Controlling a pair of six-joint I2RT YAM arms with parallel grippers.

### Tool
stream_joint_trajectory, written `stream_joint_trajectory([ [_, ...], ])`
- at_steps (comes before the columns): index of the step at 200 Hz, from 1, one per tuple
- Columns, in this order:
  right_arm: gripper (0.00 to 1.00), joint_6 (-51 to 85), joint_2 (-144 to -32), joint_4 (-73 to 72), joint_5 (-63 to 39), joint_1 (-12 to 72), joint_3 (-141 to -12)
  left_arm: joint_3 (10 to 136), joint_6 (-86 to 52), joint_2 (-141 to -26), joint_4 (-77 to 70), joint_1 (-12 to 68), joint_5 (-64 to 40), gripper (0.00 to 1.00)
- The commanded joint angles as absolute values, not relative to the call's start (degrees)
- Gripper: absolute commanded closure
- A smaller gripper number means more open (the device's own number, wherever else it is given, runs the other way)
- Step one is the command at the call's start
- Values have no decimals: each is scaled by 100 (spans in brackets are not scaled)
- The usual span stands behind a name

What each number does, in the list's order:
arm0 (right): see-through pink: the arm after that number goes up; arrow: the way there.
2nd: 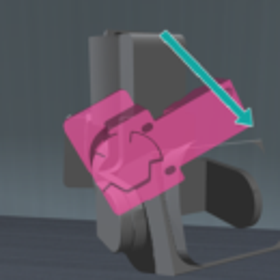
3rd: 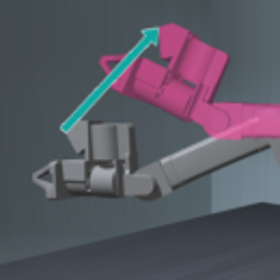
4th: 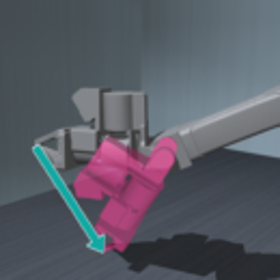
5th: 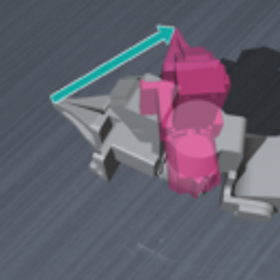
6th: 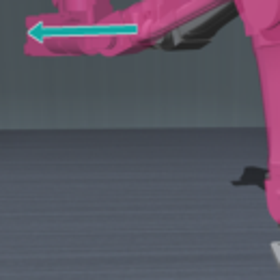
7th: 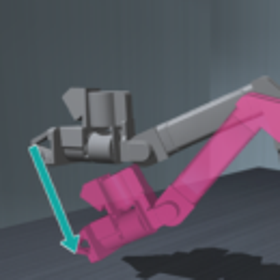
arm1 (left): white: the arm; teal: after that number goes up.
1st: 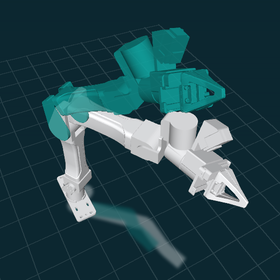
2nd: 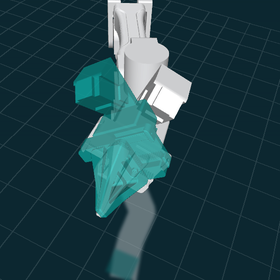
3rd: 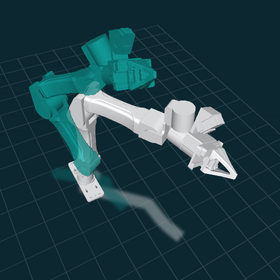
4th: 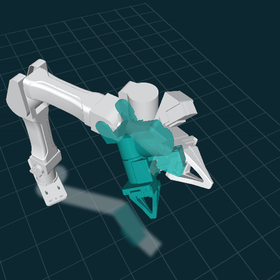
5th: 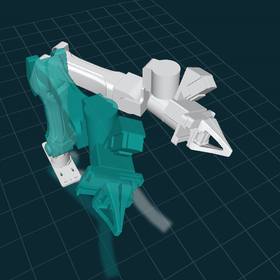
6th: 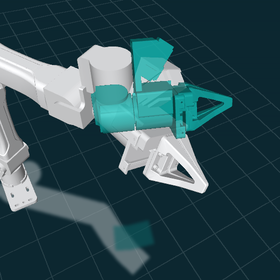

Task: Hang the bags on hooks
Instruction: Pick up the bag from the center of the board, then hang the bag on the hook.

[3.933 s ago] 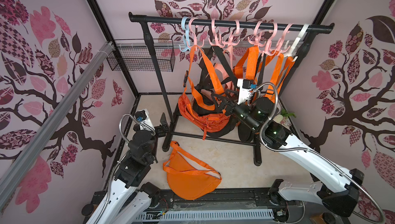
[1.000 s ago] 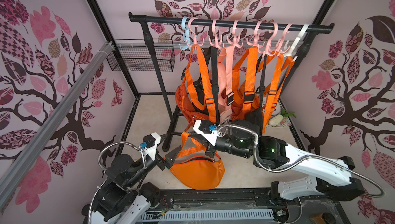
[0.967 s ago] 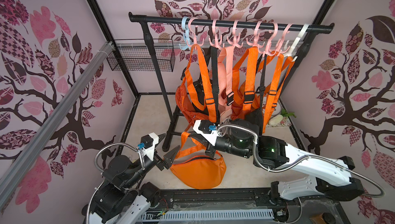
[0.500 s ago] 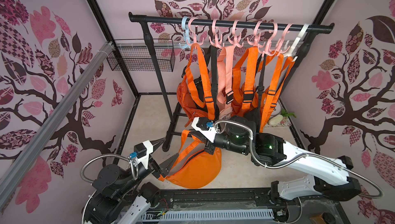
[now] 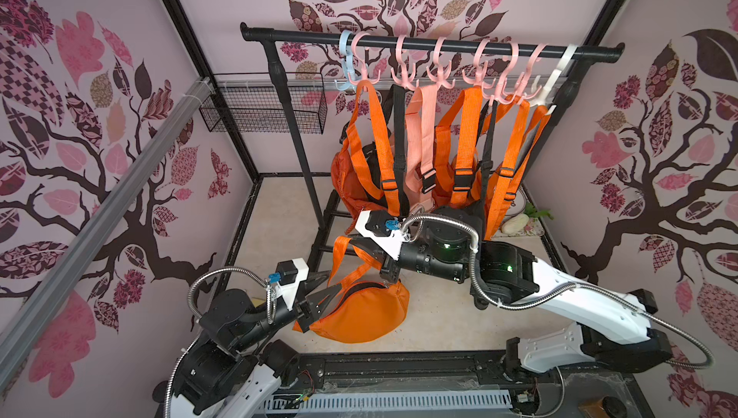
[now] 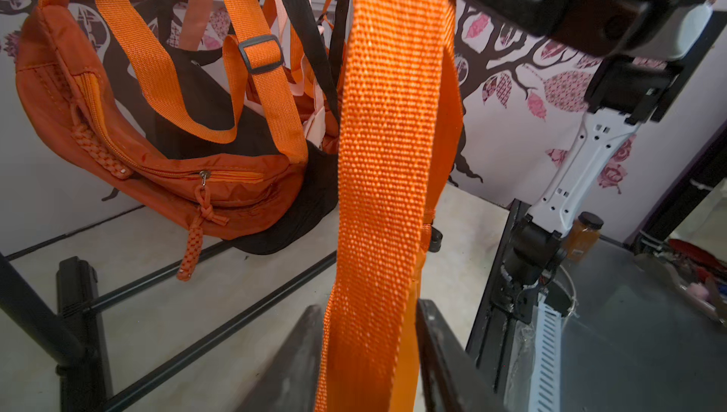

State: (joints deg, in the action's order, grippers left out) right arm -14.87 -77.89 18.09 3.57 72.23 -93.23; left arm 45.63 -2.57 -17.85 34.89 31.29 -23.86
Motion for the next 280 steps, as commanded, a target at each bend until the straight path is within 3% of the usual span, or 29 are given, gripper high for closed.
stream_joint_trajectory([
  [1, 100, -1623, -7883, 1777, 318, 7215, -9755, 4610, -265, -1917, 3512, 3154, -2043, 82],
  [13, 100, -1682, -7884, 1780, 381, 7211, -9813, 4748, -228, -1956, 3592, 3153, -1445, 100],
  [37, 100, -1757, -7973, 1767, 331, 7183, -10154, 5438, -272, -2478, 3653, 3153, -378, 100],
  [88, 100, -1792, -8919, 2187, -133, 6790, -11938, 8483, -52, -5163, 4162, 3084, 1717, 100],
  [151, 100, -1587, -10285, 2746, -955, 6060, -14357, 11774, -969, -7730, 4723, 1425, 322, 100],
  [213, 100, -753, -10789, 1921, -1990, 4942, -14876, 14744, -1056, -9867, 5174, 1250, 144, 100],
  [280, 100, -345, -11356, 1080, -2619, 4373, -15274, 15548, -1676, -10762, 4170, 977, -179, 100],
])
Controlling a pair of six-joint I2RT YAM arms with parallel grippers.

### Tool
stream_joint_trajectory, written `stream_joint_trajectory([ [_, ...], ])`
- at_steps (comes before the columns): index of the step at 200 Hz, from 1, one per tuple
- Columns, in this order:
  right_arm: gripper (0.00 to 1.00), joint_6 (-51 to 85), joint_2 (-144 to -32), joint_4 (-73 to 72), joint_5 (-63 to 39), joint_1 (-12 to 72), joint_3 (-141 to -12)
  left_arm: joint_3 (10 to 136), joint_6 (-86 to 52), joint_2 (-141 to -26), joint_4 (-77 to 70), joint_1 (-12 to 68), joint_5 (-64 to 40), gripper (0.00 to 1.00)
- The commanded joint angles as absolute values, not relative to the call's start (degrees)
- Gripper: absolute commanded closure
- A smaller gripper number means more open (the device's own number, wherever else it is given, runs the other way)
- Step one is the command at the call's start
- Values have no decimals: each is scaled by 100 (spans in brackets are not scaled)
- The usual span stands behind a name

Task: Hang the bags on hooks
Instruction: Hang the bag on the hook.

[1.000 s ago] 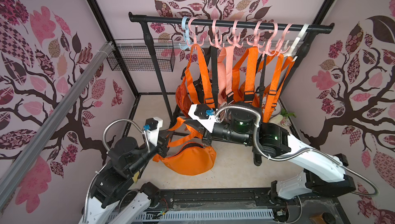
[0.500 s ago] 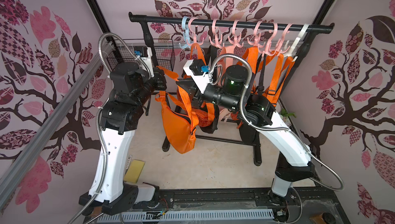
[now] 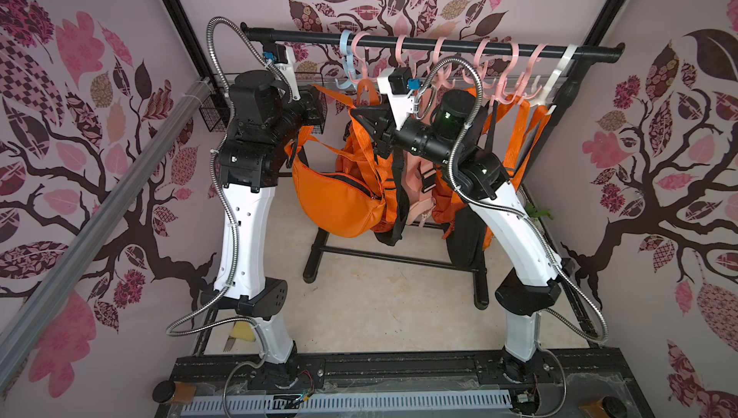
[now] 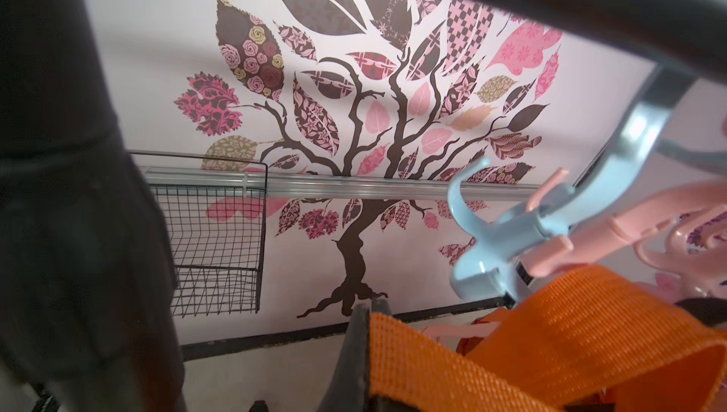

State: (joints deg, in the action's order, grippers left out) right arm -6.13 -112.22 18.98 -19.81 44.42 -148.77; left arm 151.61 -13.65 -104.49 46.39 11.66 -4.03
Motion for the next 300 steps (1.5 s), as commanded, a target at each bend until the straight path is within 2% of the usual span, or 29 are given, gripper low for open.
stream_joint_trajectory([
  [1, 100, -331, -11360, 1072, -2619, 4370, -15284, 15561, -1678, -10778, 4163, 976, -177, 100],
  [75, 100, 233, -11947, -438, -2351, 4010, -15499, 15898, -1978, -11388, 3069, 1001, -593, 100],
  [149, 100, 611, -12366, -424, -2531, 3832, -15564, 15877, -1720, -11864, 3310, 1037, -1163, 100],
  [179, 100, 746, -12268, -465, -2475, 3811, -15202, 15258, -1590, -11664, 3287, 1068, -1289, 100],
  [223, 100, 730, -12097, -427, -2321, 3814, -14723, 15199, -1573, -11669, 3514, 1081, -1566, 100],
  [261, 100, 730, -11462, -938, -1969, 3806, -13361, 14284, -1605, -11112, 3152, 1096, -1652, 100],
  [269, 100, 706, -11384, -943, -1935, 3806, -13251, 14154, -1608, -11012, 3079, 1114, -1632, 83],
  [280, 86, 668, -11337, -863, -1920, 3814, -13232, 14134, -1558, -10934, 3065, 1159, -1632, 59],
  [300, 73, 599, -11268, -652, -1846, 3809, -13342, 14156, -1336, -10819, 3119, 1329, -1626, 37],
])
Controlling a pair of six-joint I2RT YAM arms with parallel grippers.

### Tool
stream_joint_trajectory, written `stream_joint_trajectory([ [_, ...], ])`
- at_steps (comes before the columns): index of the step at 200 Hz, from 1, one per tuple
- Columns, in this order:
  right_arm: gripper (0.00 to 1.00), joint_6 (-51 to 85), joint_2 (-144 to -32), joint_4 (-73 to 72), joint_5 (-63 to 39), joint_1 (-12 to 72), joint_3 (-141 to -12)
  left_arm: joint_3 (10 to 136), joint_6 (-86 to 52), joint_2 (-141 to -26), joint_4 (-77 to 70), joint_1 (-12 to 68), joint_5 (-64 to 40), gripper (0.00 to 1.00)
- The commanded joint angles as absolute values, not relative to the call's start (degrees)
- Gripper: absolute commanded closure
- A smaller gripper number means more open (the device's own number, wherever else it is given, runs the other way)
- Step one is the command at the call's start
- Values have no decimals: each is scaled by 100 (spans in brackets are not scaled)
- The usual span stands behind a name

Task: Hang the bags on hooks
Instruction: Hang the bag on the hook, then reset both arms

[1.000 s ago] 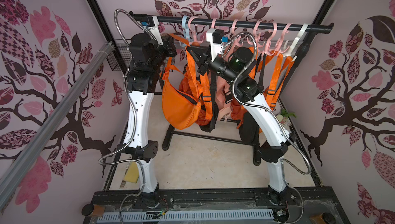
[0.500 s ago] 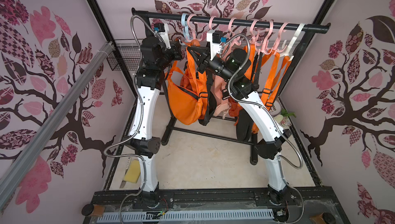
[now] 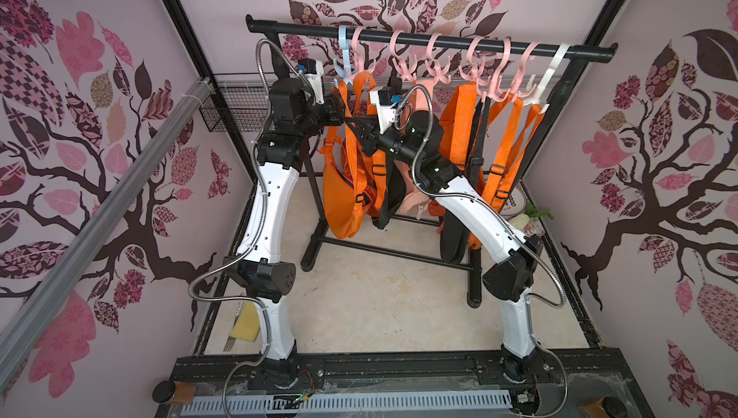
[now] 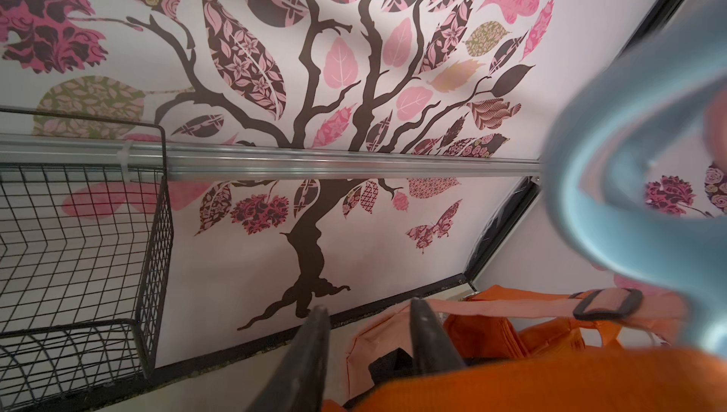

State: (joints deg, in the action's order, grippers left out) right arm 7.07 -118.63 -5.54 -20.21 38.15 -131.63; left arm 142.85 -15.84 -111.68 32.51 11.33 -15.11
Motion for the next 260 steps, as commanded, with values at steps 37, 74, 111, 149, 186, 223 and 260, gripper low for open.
stream_joint_trajectory([
  [37, 45, 427, -11171, -162, -1770, 3806, -13757, 13654, -1108, -10222, 2829, 1605, -1478, 8],
  [74, 30, 369, -11088, 447, -1872, 3808, -14171, 12533, -1210, -9363, 2721, 1624, -1057, 2],
  [111, 22, 244, -10705, 685, -1730, 3813, -13747, 11433, -1270, -8750, 2915, 1624, -752, 2],
  [149, 15, 301, -10022, 570, -2004, 3814, -13035, 9947, -1455, -7779, 2509, 1617, -624, 2],
  [186, 0, 205, -9414, 856, -2136, 4009, -12619, 7901, -1253, -6121, 1399, 1720, -746, 2],
  [223, 0, -353, -7958, 428, -1108, 4546, -10715, 6369, -1159, -5080, 1761, 1730, 359, 2],
  [260, 0, -317, -5724, -126, 631, 4701, -7832, 4913, -1239, -4216, 2149, 1726, 1754, 2],
])
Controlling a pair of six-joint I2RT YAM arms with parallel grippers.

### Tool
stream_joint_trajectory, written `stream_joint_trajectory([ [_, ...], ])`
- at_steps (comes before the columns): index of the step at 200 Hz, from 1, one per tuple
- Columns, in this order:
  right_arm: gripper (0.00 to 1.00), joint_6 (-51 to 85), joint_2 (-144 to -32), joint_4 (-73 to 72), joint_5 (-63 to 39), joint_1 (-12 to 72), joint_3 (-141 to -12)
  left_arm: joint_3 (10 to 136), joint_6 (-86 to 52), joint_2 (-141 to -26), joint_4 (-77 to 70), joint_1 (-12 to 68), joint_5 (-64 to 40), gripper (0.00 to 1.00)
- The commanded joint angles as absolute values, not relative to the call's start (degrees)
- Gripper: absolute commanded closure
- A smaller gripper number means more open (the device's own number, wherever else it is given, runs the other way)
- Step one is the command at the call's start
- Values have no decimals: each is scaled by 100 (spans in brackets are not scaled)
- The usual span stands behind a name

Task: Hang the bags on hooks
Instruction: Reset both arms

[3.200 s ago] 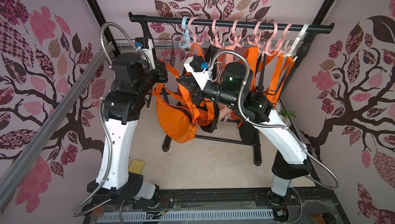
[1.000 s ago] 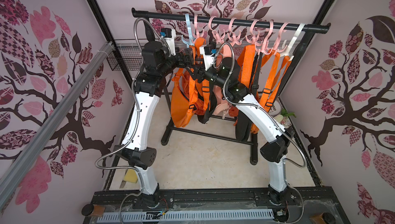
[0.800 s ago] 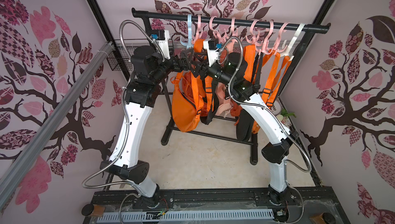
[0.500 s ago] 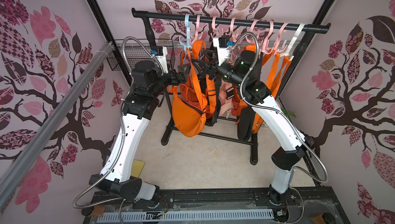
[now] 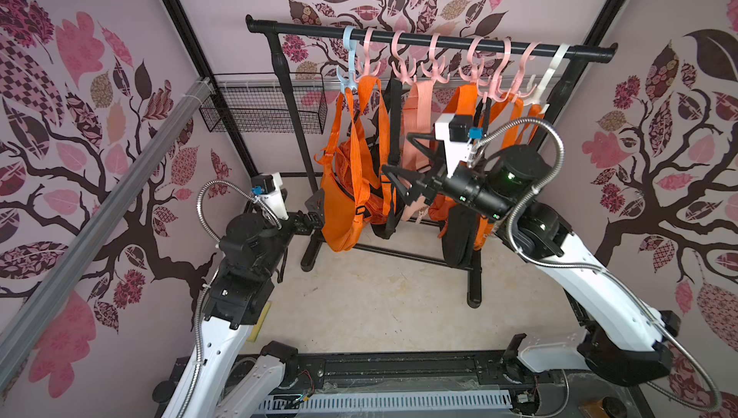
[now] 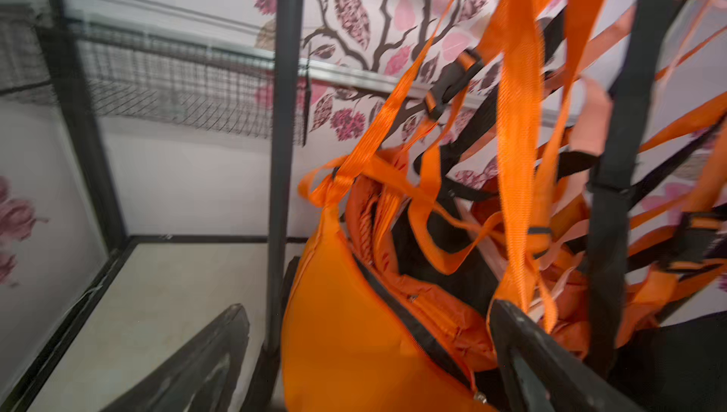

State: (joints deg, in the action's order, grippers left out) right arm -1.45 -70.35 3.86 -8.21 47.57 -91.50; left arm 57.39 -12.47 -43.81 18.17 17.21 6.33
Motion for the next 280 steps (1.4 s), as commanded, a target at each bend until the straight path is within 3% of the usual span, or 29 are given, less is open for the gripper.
stream_joint_trajectory([
  [1, 0, -343, -5652, -164, 689, 4701, -7722, 4882, -1235, -4195, 2147, 1729, 1787, 2],
  [16, 0, -645, -4659, -742, 1754, 4700, -6216, 4371, -1210, -3967, 1963, 1724, 2259, 2],
  [36, 0, -975, -3815, -1515, 3988, 4609, -4497, 3752, -962, -3846, 1350, 1724, 2807, 2],
  [54, 0, -1263, -3533, -2209, 4804, 4129, -3220, 3385, -764, -4107, 834, 1714, 3013, 2],
  [100, 0, 698, -3916, -3238, 3953, 2106, -1641, 3029, -1218, -5537, 140, 1248, 2991, 2],
  [114, 0, 267, -4752, -4447, 4005, 1978, -1259, 2705, -1135, -5887, -703, 1017, 2881, 2],
  [152, 0, 12, -7131, -6229, 4363, 1844, -1157, 2345, -564, -6911, -2690, 975, 3226, 2],
  [179, 0, -165, -8242, -7124, 4353, 1657, -1231, 2186, -468, -7995, -4249, 887, 3421, 2],
  [202, 0, -245, -8810, -7866, 3822, 1451, -1192, 2581, 35, -8486, -4139, 844, 3204, 2],
  [218, 0, -66, -8837, -7622, 3293, 1208, -1276, 2347, -48, -8814, -4935, 639, 2891, 2],
  [236, 0, 446, -8712, -6836, 1558, 411, -1333, 2426, -381, -8863, -4755, 111, 2002, 2],
  [280, 1, 527, -8966, -7048, 1591, 305, -1438, 2459, -405, -8871, -4650, 97, 1959, 2],
])
